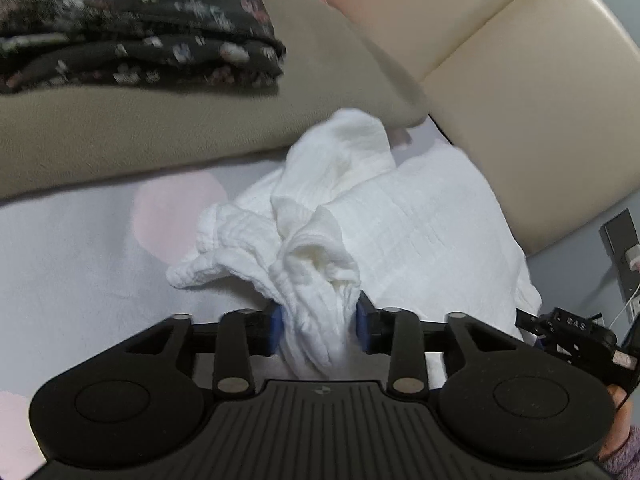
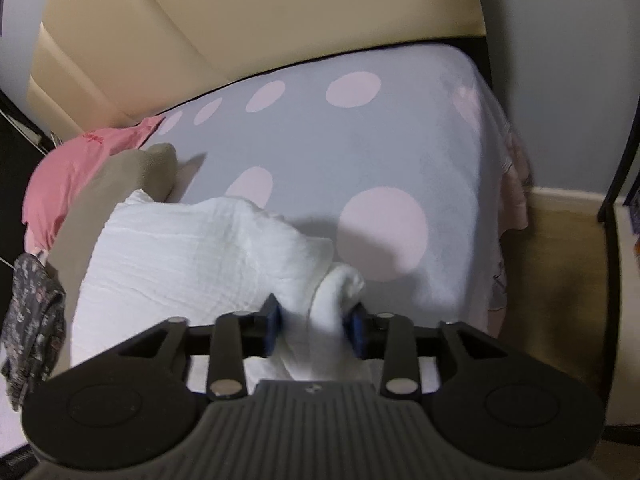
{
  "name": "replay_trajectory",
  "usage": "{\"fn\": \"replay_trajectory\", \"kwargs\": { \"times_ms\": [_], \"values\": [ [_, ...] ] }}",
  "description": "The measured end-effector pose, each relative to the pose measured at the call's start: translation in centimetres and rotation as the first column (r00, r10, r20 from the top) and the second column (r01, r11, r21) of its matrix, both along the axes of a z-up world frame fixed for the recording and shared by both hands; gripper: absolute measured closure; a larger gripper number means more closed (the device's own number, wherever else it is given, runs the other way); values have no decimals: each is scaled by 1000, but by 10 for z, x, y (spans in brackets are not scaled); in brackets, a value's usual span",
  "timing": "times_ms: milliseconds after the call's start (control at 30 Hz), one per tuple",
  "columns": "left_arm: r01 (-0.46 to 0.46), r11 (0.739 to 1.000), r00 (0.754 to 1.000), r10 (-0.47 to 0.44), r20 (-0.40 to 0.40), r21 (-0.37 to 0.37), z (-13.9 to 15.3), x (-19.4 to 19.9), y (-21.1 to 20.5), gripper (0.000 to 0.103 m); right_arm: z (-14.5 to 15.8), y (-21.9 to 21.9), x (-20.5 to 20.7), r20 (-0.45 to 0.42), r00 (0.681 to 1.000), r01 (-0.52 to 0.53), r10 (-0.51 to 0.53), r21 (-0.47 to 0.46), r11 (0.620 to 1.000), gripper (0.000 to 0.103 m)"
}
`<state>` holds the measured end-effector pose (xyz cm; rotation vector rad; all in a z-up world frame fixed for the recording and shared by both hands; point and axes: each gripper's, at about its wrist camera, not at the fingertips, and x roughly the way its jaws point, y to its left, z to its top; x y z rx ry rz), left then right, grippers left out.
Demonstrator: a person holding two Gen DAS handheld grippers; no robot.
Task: Fold clothes
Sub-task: 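Open both grippers and release the stacked white cloth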
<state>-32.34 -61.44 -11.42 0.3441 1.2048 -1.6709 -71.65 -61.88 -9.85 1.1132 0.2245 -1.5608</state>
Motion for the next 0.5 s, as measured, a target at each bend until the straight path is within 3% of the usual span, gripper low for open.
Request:
{"fn": "replay_trajectory", "kwargs": {
  "times_ms": [133, 267, 367, 500],
  "values": [
    [3, 1000, 1000, -3, 31, -13, 18, 9, 14, 54, 22, 21, 2, -79, 997, -21, 17, -53, 998, 47],
    [16, 999, 996, -11, 84, -52, 39, 12, 37, 50, 46, 57, 23, -102, 989, -121, 107, -145, 982, 50],
    [35, 996, 989, -23, 143, -81, 54, 9, 52, 50, 56, 83, 57, -157, 962, -253, 225, -182, 950, 54],
    [32, 995, 985, -16, 173, -94, 68, 9, 69, 49, 44, 104, 100, -244, 913, -373, 328, -168, 913, 54]
  ]
}}
